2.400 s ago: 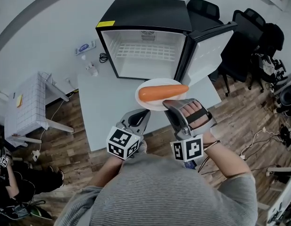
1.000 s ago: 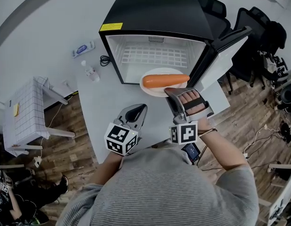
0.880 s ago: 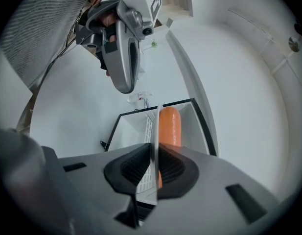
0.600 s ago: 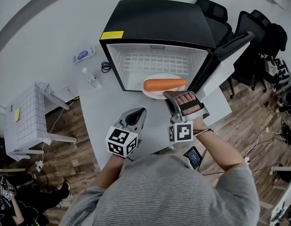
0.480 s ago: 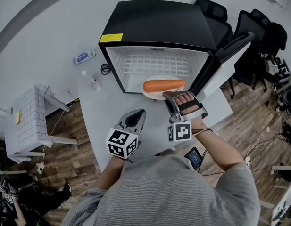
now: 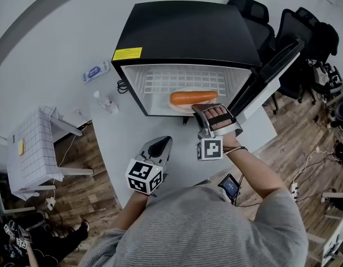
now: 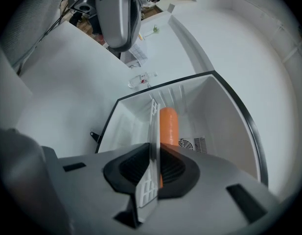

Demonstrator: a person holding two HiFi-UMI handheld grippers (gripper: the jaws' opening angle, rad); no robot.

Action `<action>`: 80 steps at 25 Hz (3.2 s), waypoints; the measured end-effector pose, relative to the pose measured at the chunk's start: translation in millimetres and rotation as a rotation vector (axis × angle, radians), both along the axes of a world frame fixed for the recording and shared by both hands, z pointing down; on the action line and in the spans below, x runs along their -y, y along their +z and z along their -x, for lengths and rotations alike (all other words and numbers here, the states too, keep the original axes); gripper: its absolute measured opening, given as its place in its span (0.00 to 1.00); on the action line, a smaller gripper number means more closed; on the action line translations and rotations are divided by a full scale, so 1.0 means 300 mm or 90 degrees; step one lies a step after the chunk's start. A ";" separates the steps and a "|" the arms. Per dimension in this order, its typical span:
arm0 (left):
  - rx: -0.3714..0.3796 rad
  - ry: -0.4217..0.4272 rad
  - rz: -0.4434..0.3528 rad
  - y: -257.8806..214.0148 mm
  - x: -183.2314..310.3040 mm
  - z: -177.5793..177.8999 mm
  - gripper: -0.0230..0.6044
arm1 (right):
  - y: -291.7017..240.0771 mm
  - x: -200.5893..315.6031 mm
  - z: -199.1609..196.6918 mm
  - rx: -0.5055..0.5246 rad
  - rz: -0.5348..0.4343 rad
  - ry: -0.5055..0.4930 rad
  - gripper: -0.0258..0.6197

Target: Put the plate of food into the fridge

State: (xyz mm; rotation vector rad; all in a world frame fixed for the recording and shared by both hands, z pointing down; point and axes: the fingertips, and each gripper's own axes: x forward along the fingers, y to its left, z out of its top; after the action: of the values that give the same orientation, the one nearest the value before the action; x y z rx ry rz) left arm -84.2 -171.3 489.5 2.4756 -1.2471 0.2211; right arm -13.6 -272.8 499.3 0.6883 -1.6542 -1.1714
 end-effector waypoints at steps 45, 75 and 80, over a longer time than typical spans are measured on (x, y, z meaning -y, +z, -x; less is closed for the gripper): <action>0.003 -0.031 0.035 0.063 0.018 0.073 0.05 | 0.172 0.334 0.019 -0.022 0.139 0.078 0.12; 0.004 -0.043 0.037 0.070 0.009 0.084 0.05 | 0.175 0.298 0.112 -0.001 0.346 0.029 0.20; 0.007 -0.046 0.039 0.077 0.011 0.088 0.05 | 0.187 0.310 0.115 -0.017 0.279 0.022 0.24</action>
State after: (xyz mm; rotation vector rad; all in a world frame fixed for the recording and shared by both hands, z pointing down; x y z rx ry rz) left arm -110.7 -174.7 512.6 2.3755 -1.3116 0.2508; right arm -48.1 -365.9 555.3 0.4172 -1.7891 -0.7501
